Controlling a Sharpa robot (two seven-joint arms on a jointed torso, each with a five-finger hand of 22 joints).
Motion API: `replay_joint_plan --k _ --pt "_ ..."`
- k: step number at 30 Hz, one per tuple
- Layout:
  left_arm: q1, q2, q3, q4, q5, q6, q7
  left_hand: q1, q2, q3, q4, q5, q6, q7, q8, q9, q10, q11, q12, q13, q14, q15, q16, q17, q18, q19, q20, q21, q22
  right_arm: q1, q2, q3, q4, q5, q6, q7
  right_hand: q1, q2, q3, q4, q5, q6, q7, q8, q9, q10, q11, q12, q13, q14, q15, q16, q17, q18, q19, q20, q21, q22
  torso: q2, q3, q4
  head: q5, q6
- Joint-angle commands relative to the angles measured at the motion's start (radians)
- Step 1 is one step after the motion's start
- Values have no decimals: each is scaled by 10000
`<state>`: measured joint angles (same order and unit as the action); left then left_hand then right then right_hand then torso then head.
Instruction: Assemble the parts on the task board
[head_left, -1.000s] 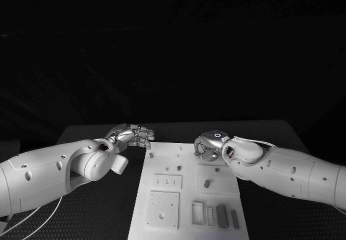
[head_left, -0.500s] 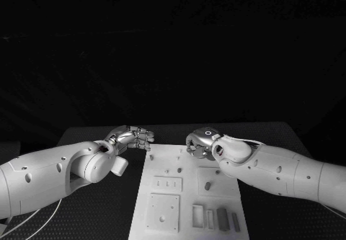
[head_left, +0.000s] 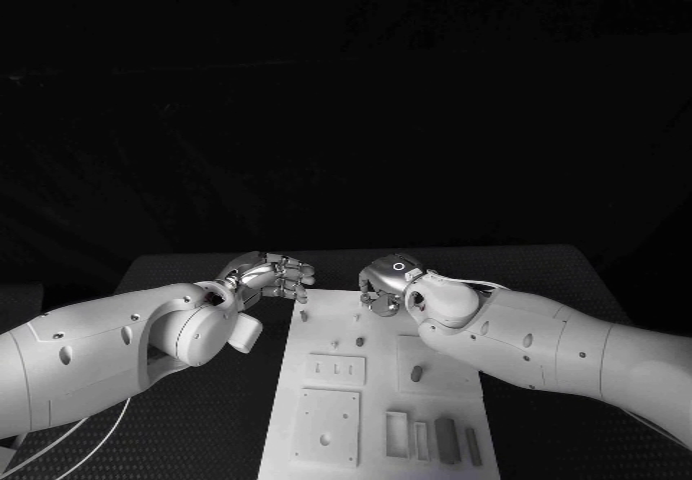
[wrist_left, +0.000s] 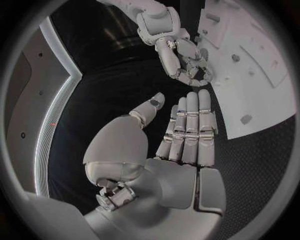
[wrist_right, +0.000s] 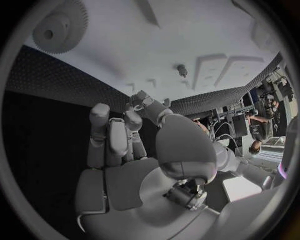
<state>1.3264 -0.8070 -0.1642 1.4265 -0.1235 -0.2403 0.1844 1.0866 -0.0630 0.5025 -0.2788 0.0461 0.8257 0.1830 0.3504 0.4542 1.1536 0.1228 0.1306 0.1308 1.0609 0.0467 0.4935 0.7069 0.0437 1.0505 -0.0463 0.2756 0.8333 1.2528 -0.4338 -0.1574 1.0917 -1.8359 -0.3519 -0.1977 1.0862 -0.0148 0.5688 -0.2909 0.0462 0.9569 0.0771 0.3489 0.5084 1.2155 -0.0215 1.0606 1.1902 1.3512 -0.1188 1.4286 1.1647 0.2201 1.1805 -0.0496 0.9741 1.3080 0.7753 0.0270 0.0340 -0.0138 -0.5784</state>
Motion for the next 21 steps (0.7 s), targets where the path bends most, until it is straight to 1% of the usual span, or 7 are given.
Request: replay_joint_plan --k 1,7,12,17,21 --pt "24 36 10 9 7 17 89 -74 -53 18 3 42 -11 38 -56 -12 -15 75 -35 -11 22 13 -36 14 103 -39 -44 -62 16 -37 144 -15 -165 -277 24 -116 91 -24 49 -5 36 691 108 32 203 58 -4 -11 -7 39 -19 56 0 417 22 -46 59 193 -3 1 -23 23 1" --pt "24 41 11 34 7 24 81 -78 -53 19 5 41 -13 39 -58 -11 -13 76 -40 -10 24 13 -44 24 102 -39 -43 -64 19 -80 278 -28 -326 -324 100 -138 94 -20 50 -4 36 689 107 30 205 62 -5 -16 -9 37 -21 54 -9 417 24 -45 61 191 10 -2 -15 41 -11" --pt "26 29 12 46 7 26 77 -80 -55 19 5 42 -14 40 -60 -10 -13 77 -45 -10 24 14 -50 29 102 -39 -43 -66 20 -96 352 -35 -406 -341 150 -141 96 -20 50 -5 36 688 107 28 206 63 -5 -22 -12 36 -23 52 -17 417 26 -45 61 190 1 1 -35 67 -25" --pt "37 27 13 56 7 41 70 -82 -57 19 5 41 -16 40 -62 -10 -13 77 -49 -9 25 14 -55 35 102 -39 -43 -68 22 -126 396 -45 -486 -352 160 -188 95 -17 49 -3 36 686 108 27 208 70 -6 -19 -9 44 -24 56 -8 417 28 -44 62 189 4 1 -28 69 -58" --pt "47 23 13 60 7 42 70 -84 -58 19 6 42 -17 41 -63 -9 -12 78 -52 -9 25 14 -60 40 102 -40 -43 -69 24 -151 460 -47 -579 -367 134 -198 96 -14 49 -3 36 685 108 25 209 76 -6 -17 -7 48 -26 58 -5 417 30 -43 63 188 4 7 -39 92 -61"
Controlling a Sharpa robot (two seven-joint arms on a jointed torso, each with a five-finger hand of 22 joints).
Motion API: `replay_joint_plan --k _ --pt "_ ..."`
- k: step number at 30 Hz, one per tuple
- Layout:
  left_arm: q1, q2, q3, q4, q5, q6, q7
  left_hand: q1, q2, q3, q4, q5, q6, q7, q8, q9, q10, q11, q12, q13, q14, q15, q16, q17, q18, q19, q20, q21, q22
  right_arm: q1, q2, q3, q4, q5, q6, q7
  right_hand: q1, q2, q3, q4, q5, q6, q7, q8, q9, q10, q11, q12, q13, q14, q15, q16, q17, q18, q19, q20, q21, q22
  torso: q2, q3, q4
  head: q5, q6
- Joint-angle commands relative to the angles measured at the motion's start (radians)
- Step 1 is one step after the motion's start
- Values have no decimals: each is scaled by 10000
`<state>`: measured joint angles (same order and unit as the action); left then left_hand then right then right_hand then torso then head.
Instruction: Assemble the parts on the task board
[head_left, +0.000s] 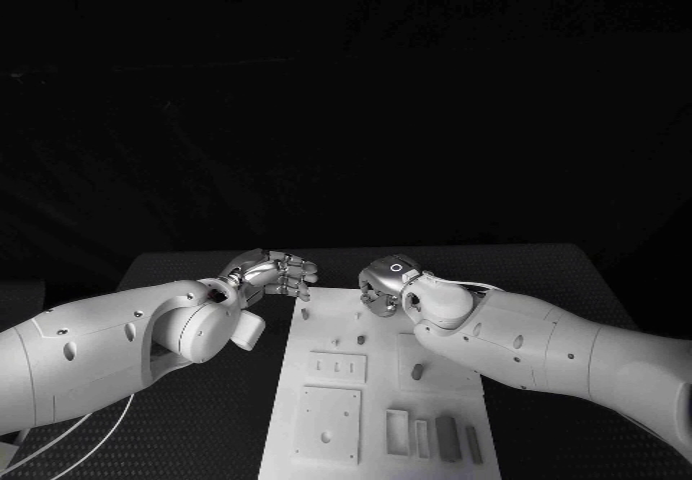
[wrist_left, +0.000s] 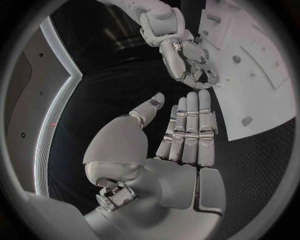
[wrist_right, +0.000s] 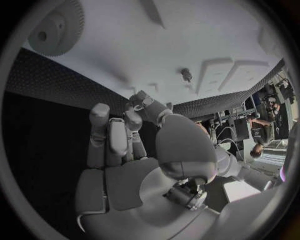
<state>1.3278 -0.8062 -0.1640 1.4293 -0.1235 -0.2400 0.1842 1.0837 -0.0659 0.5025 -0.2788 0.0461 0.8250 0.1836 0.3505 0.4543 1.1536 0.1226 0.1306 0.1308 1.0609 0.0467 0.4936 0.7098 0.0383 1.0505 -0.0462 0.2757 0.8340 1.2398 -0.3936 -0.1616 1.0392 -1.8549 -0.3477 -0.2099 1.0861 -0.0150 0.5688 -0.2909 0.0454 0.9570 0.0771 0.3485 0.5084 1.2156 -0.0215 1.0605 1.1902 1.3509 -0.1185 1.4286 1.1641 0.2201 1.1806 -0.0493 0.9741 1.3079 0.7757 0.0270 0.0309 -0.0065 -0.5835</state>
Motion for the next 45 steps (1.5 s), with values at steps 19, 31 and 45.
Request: replay_joint_plan --k 19,31,45 --pt "69 33 12 36 7 62 64 -60 -30 20 8 42 -13 36 -68 -8 -9 80 -65 -8 28 15 -77 31 156 -40 -43 -74 22 -108 286 -15 -330 -205 110 -60 99 -8 46 -4 45 681 107 24 215 96 -7 -15 -4 65 -33 63 3 416 38 -45 67 185 3 9 -9 61 -54" --pt "87 47 12 32 7 76 54 -61 -32 22 8 42 -13 37 -70 -6 -6 80 -72 -6 31 15 -88 44 156 -40 -43 -78 26 -111 412 -15 -511 -215 125 -111 99 -5 44 -4 45 672 109 17 218 105 -7 -22 -6 69 -34 64 -4 416 44 -44 68 183 5 6 -6 73 -61" --pt "102 56 12 34 7 107 35 -66 -36 21 8 42 -16 38 -74 -3 -4 81 -84 -5 33 16 -104 62 155 -41 -42 -82 32 -117 528 -15 -676 -203 170 -73 96 -4 41 -2 45 664 111 9 221 113 -5 -28 -7 69 -34 61 -19 417 48 -42 69 180 4 7 -19 82 -70"
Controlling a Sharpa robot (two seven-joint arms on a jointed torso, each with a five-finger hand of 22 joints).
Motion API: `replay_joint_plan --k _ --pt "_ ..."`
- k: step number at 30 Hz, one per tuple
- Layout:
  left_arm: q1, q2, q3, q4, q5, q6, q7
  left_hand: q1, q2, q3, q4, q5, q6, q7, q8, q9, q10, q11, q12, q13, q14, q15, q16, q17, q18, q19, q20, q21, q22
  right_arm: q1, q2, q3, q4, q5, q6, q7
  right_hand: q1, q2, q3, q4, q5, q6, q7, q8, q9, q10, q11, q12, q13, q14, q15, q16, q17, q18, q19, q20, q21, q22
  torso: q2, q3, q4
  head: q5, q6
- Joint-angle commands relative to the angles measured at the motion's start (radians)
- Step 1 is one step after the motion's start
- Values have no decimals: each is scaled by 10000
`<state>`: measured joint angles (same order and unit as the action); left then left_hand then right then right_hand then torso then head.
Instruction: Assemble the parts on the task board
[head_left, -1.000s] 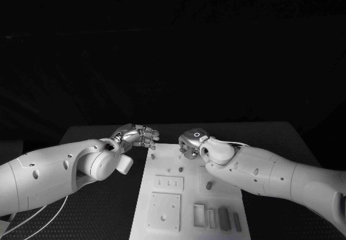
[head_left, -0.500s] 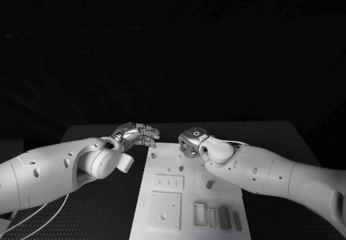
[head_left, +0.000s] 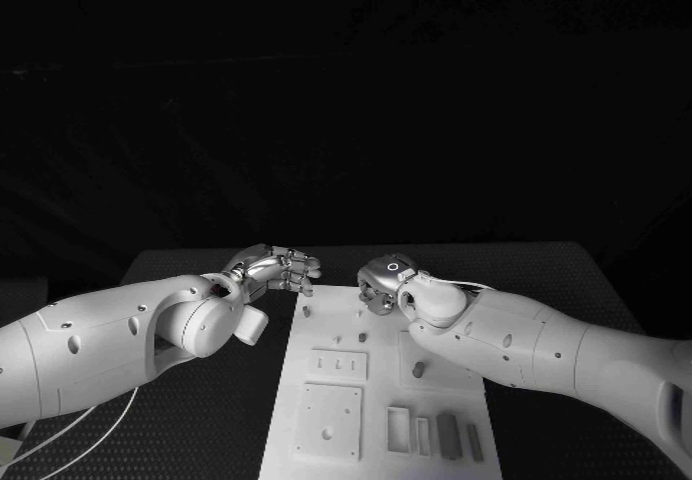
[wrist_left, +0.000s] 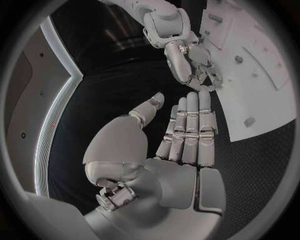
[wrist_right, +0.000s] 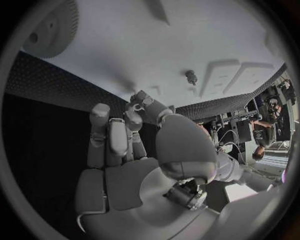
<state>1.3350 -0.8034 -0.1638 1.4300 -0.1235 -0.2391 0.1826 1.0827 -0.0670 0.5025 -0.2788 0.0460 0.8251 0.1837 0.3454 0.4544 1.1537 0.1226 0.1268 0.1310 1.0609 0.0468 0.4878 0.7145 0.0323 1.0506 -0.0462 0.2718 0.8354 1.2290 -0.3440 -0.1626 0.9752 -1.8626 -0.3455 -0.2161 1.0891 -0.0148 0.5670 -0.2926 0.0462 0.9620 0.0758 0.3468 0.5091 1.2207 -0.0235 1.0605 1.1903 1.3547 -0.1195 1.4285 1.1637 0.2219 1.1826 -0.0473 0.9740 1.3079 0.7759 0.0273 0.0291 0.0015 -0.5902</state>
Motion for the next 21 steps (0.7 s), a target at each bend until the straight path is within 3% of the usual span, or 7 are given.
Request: replay_joint_plan --k 1,7,16,21 --pt "31 27 10 25 7 95 51 -56 -26 21 8 42 -17 38 -23 -4 -5 82 -47 -7 33 16 -47 16 215 -41 -42 -44 18 -12 44 -5 -42 -124 157 -7 65 -7 58 15 36 612 124 25 213 58 15 -34 -12 28 -25 59 -20 399 29 -62 69 180 2 4 -2 2 -3" --pt "32 60 10 -5 7 101 46 -61 -27 20 10 42 -20 40 -27 -3 -6 84 -54 -6 33 17 -56 25 214 -42 -42 -47 20 -17 79 -5 -74 11 147 11 50 -41 57 17 35 399 187 -119 168 46 72 -114 -53 11 1 37 -83 399 25 -60 58 172 10 4 -3 4 -17" --pt "32 52 10 -18 7 109 37 -65 -28 20 11 42 -25 42 -31 -2 -7 86 -64 -6 34 18 -68 38 213 -44 -41 -51 24 -17 21 -7 -84 209 7 -52 -230 -844 36 135 31 -53 398 -436 99 -135 278 -351 -94 -147 183 -102 -405 399 39 -54 -22 123 -1 0 -19 4 -47" --pt "32 29 10 -16 7 102 34 -67 -31 20 9 42 -29 44 -34 -2 -10 88 -72 -6 34 18 -76 46 213 -45 -41 -54 26 -16 -50 -8 -27 450 -258 -18 -392 -1344 226 416 31 -285 485 -568 129 -374 355 -568 -118 -416 253 -280 -776 399 12 -61 -121 94 -1 6 -22 4 -55"
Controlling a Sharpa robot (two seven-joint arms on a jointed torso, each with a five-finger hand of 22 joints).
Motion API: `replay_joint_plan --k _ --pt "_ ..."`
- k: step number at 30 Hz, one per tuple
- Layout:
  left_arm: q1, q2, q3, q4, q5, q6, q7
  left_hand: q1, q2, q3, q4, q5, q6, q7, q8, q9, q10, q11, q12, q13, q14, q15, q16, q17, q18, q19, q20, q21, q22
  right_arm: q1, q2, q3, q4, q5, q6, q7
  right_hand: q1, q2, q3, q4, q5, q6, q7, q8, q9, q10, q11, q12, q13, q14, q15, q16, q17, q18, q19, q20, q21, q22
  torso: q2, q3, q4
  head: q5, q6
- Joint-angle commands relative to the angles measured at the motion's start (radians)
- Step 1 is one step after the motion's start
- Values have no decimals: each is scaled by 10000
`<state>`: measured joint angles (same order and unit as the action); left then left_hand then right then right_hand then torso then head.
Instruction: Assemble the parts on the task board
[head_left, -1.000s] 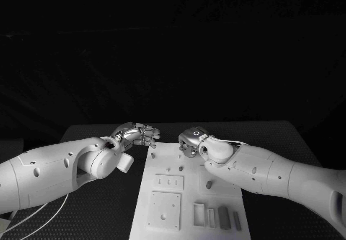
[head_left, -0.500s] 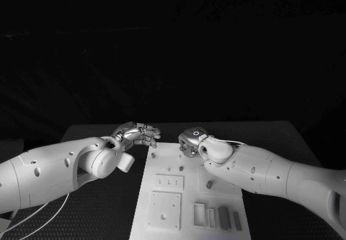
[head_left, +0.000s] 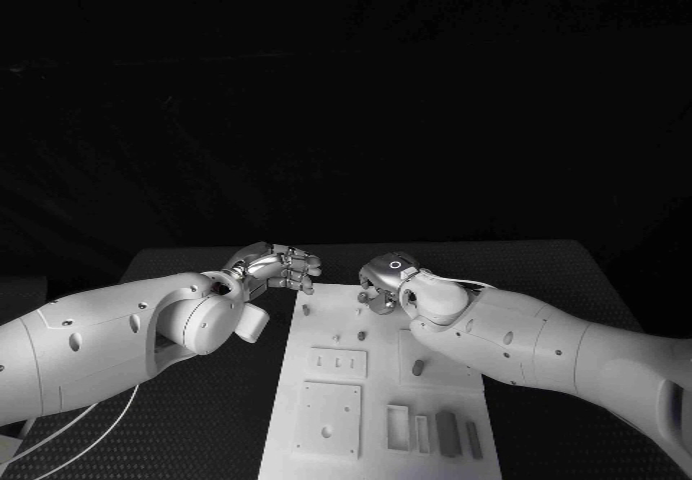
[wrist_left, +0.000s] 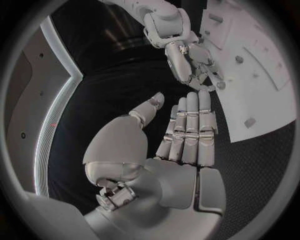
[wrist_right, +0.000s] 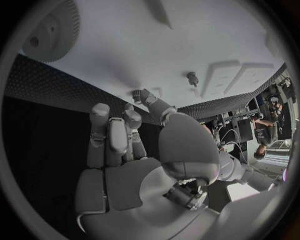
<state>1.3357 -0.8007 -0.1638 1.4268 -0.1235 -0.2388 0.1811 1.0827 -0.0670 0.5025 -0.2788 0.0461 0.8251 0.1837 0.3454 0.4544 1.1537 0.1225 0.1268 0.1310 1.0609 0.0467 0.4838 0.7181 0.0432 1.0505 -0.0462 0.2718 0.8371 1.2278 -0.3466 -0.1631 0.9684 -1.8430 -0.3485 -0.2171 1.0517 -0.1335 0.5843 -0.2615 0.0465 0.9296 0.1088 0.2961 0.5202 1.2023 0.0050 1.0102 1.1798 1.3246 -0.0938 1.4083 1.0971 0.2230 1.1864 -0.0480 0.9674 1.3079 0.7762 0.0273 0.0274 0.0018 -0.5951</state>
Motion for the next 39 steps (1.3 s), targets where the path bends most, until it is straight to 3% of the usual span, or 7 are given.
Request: replay_joint_plan --k 1,16,24,30,33,37,39 --pt "25 1 10 16 8 96 50 -67 -31 20 9 42 -30 44 -35 -2 -11 89 -73 -7 34 18 -37 11 105 -45 -41 -54 10 -4 -34 -4 56 296 -265 5 -16 -230 119 186 25 1 173 -79 35 -235 80 -112 -17 -169 12 -108 -168 388 -37 -59 -74 94 -4 8 -6 2 -7" --pt "25 -83 10 11 8 90 50 -63 -35 23 4 42 -35 46 -40 0 -12 90 -85 -6 36 19 -52 28 105 -46 -42 -59 15 96 -754 36 648 2237 -845 1094 -11 -531 226 386 32 -125 211 -132 107 -334 127 -225 -6 -387 51 -215 -427 388 -109 -48 -137 110 -10 9 -13 18 50" --pt "54 -199 9 -122 10 40 62 -64 -42 22 2 41 -30 45 -38 3 -3 89 -88 -3 35 20 -64 39 104 -49 -40 -64 18 751 -1809 323 1145 7967 1746 3602 388 122 239 -255 65 -920 541 -480 178 -1739 468 -1292 -458 -2118 408 -1269 -1089 132 -1846 542 -1082 28 -43 19 -128 69 191" --pt "52 -124 7 -333 11 103 65 -64 -41 23 3 42 -26 44 -37 6 4 87 -90 0 34 21 -72 47 104 -51 -39 -67 20 993 -2420 424 1428 7054 1856 3358 660 300 244 -286 34 -1230 401 -573 179 -2711 433 -2801 -1919 -3282 445 -2508 -1868 -56 -3053 1023 -1974 -220 -135 56 -288 124 285" --pt "49 -79 4 -411 11 152 71 -64 -39 24 4 42 -24 43 -37 7 6 87 -92 1 34 22 -77 51 103 -52 -38 -69 21 1020 -2838 460 1792 6853 1663 3213 707 273 274 -278 71 -1502 366 -612 155 -3037 855 -4776 -4031 -3151 798 -2733 -2281 39 -3062 1152 -2083 -255 -174 80 -340 119 282" --pt "47 -49 1 -462 11 172 76 -64 -33 27 5 42 -22 42 -37 8 10 86 -94 2 33 23 -83 56 103 -54 -38 -71 22 1025 -3332 469 2309 5709 1221 2808 372 94 74 -227 38 -1531 494 -549 97 -2615 1074 -6372 -6023 -2579 919 -2476 -2533 289 -2543 1218 -1898 -206 -217 117 -394 118 266" --pt "46 -59 0 -454 11 179 74 -64 -32 27 5 42 -22 42 -37 8 10 86 -95 2 33 23 -85 58 103 -54 -38 -72 23 1021 -3478 468 2533 4501 1128 2554 276 37 10 -169 39 -1424 712 -483 95 -1940 875 -6407 -6307 -2056 781 -2192 -2530 388 -2040 1136 -1631 -139 -224 130 -408 98 260"
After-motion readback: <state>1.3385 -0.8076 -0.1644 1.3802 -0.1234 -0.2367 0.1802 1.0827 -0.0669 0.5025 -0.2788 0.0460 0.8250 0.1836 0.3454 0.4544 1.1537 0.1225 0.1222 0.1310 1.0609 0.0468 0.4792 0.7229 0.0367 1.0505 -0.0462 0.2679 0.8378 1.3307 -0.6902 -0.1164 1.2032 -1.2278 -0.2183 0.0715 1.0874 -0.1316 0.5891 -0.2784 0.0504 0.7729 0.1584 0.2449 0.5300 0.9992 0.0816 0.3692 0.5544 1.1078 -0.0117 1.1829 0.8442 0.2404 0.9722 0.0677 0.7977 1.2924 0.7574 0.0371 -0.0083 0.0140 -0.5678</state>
